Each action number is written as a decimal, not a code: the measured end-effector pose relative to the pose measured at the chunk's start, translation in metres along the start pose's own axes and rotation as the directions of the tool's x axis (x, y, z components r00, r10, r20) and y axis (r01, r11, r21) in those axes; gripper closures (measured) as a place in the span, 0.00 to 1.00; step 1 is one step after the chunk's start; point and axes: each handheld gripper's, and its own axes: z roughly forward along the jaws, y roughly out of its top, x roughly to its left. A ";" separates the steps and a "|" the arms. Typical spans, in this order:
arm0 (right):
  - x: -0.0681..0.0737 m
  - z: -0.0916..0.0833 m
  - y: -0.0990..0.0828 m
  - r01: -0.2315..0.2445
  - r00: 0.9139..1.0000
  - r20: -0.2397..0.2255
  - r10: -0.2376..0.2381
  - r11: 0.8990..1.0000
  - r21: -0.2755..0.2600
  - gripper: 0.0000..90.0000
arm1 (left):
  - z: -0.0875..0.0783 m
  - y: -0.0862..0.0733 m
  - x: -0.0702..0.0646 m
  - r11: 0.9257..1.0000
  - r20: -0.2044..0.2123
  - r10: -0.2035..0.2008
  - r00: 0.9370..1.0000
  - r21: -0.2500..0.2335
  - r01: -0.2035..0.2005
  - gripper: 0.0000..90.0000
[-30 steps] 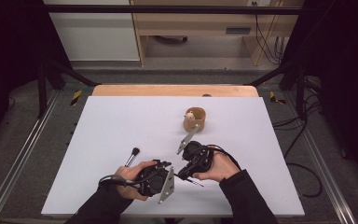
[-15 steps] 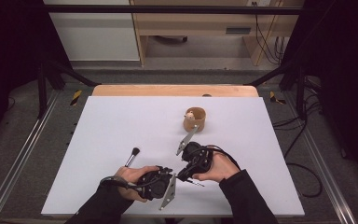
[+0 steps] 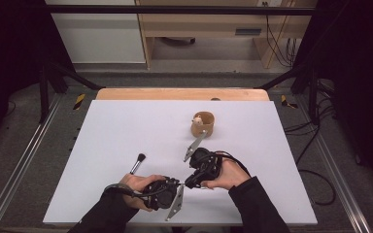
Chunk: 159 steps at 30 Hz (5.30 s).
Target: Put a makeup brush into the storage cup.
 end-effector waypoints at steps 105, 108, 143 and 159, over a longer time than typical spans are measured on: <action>0.003 -0.006 -0.044 -0.227 0.887 0.051 0.459 0.529 -0.818 0.38 | 0.008 -0.038 0.007 0.410 0.027 -0.904 0.427 -0.225 0.884 0.94; 0.003 -0.004 -0.042 -0.232 0.887 0.043 0.461 0.523 -0.820 0.40 | 0.009 -0.037 0.007 0.404 0.027 -0.907 0.421 -0.230 0.885 0.94; -0.003 0.007 -0.037 -0.352 0.866 -0.095 0.490 0.464 -0.813 0.78 | 0.010 -0.017 0.005 0.382 0.048 -0.912 0.408 -0.263 0.886 0.94; -0.004 0.006 -0.039 -0.364 0.871 -0.122 0.476 0.458 -0.811 0.92 | 0.011 -0.014 0.003 0.390 0.051 -0.908 0.417 -0.264 0.882 0.94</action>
